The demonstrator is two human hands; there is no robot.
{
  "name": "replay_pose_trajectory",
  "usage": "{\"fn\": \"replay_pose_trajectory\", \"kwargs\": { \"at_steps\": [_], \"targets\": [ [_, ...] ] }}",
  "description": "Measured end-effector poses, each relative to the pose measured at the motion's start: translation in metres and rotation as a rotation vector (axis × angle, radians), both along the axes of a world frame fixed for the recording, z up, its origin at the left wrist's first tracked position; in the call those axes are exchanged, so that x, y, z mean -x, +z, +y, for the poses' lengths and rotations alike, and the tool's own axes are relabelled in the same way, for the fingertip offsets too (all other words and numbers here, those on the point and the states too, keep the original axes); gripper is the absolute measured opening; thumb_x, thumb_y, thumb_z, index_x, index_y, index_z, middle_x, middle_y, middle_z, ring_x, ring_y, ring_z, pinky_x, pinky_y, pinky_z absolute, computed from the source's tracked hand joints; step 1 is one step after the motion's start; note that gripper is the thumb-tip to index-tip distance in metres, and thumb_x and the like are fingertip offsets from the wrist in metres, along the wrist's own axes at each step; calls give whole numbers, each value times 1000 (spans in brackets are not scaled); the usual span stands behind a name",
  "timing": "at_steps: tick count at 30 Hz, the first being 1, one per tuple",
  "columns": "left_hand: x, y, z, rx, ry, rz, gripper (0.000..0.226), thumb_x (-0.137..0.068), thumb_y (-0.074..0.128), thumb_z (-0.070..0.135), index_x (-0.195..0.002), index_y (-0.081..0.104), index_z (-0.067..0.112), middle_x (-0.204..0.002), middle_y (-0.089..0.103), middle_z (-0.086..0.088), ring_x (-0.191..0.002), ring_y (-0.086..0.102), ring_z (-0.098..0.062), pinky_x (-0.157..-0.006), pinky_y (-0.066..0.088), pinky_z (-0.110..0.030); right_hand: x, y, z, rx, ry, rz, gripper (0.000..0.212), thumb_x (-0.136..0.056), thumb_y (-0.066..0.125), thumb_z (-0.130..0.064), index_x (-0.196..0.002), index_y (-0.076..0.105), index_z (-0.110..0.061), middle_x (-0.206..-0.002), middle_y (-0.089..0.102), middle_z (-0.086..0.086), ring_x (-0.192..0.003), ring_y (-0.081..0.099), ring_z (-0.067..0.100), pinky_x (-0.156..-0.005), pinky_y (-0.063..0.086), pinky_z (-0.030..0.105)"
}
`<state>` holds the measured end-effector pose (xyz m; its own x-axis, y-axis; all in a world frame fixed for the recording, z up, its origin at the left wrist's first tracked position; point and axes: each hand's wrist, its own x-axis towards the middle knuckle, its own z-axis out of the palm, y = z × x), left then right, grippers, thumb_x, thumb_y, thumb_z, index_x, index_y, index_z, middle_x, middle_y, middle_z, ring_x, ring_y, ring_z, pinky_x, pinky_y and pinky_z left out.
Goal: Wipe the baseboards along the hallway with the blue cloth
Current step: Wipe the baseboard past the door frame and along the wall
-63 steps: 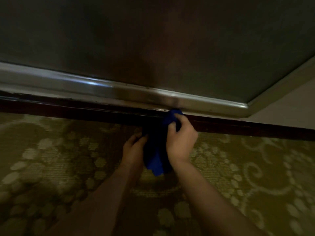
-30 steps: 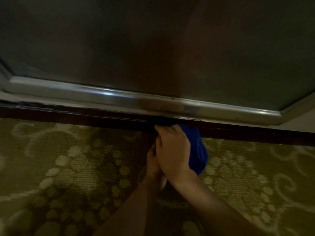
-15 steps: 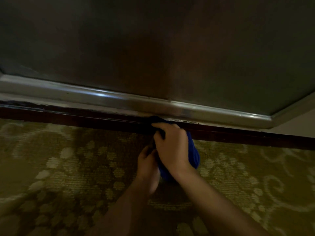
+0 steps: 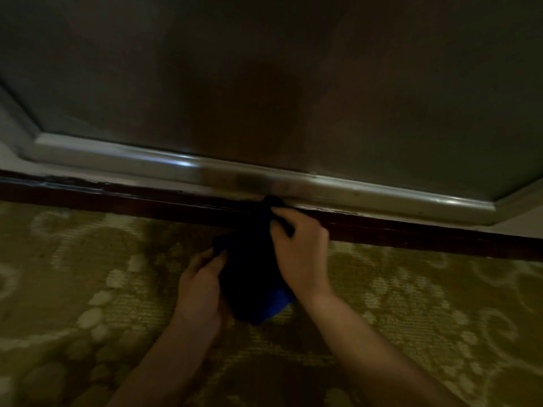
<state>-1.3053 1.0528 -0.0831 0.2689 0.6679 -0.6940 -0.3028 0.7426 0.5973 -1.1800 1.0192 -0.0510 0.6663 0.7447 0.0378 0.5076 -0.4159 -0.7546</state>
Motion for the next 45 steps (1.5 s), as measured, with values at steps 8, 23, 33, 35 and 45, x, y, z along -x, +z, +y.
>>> {"fn": "replay_pose_trajectory", "kwargs": {
  "at_steps": [8,23,33,35,45],
  "targets": [
    [37,-5,-12,157,-128,-152,26,-96,54,8,-120,61,15,-117,69,-13,-102,69,-31,-75,54,-41,-2,22,-15,232,-88,510,20,-93,59,-9,-99,66,-26,-101,67,-5,-96,63,13,-84,54,33],
    [46,-1,11,-80,-306,-266,39,-90,61,18,-129,56,25,-125,69,-1,-110,68,-16,-93,49,-34,13,16,-22,20,-505,573,11,-91,63,-21,-102,61,-23,-105,66,-2,-100,64,19,-87,55,42],
    [44,-9,19,10,-283,-295,42,-93,51,32,-132,60,19,-127,67,-6,-115,63,-23,-89,46,-37,60,-16,30,83,-296,164,28,-91,61,-22,-119,61,-15,-114,66,0,-104,59,9,-97,49,33],
    [47,-13,22,14,-277,-309,43,-91,53,33,-130,61,19,-126,67,-7,-116,63,-25,-94,46,-41,63,-21,35,57,-297,165,23,-91,61,-23,-114,63,-17,-106,67,-4,-102,63,13,-92,51,35],
    [34,-6,19,-53,-343,-294,42,-94,48,29,-133,58,18,-128,66,-5,-119,63,-22,-99,46,-40,39,-5,13,35,-409,47,33,-91,62,-27,-122,60,-15,-108,66,-4,-92,57,1,-89,50,26]
  ]
}}
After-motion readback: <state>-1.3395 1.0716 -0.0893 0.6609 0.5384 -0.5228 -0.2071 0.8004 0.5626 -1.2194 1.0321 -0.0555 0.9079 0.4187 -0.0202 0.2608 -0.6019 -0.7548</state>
